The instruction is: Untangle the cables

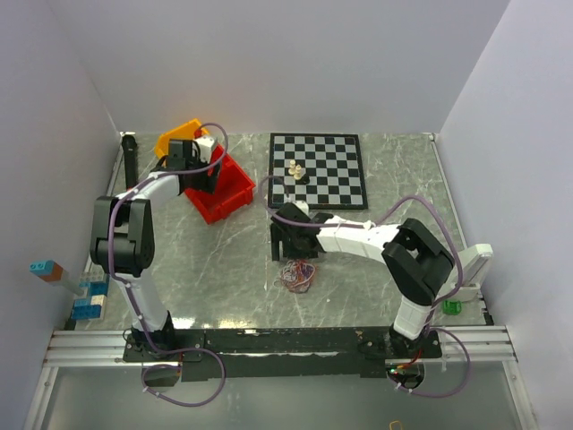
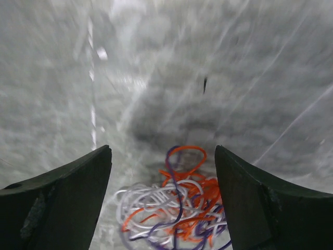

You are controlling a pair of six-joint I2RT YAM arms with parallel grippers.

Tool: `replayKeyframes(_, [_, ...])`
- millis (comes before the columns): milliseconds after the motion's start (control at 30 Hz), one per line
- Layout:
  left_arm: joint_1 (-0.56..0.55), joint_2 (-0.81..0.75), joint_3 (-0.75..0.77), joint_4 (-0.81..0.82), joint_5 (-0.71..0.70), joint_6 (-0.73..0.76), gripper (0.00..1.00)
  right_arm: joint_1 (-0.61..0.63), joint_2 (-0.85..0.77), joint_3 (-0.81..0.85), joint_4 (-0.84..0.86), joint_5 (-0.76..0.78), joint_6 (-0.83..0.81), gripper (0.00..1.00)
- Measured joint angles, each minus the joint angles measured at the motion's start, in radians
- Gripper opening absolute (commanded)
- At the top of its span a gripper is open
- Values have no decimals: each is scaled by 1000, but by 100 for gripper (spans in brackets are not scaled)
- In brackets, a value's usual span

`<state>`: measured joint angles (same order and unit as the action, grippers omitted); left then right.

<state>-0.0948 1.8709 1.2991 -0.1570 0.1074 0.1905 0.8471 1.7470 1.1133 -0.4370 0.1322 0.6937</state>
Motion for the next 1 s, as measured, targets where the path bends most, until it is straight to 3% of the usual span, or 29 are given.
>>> replayKeyframes(300, [-10, -114, -175, 32, -23, 23, 82, 116, -89, -124, -25, -23, 44, 82])
replayKeyframes(500, [-39, -209, -246, 35, -5, 23, 82, 160, -145, -145, -50, -26, 56, 89])
replayKeyframes(800, [-93, -299, -300, 11, 36, 22, 83, 40, -195, -32, -93, -5, 11, 91])
replayKeyframes(1000, [-42, -308, -185, -81, 76, 39, 94, -20, -209, -11, -81, -3, -10, 90])
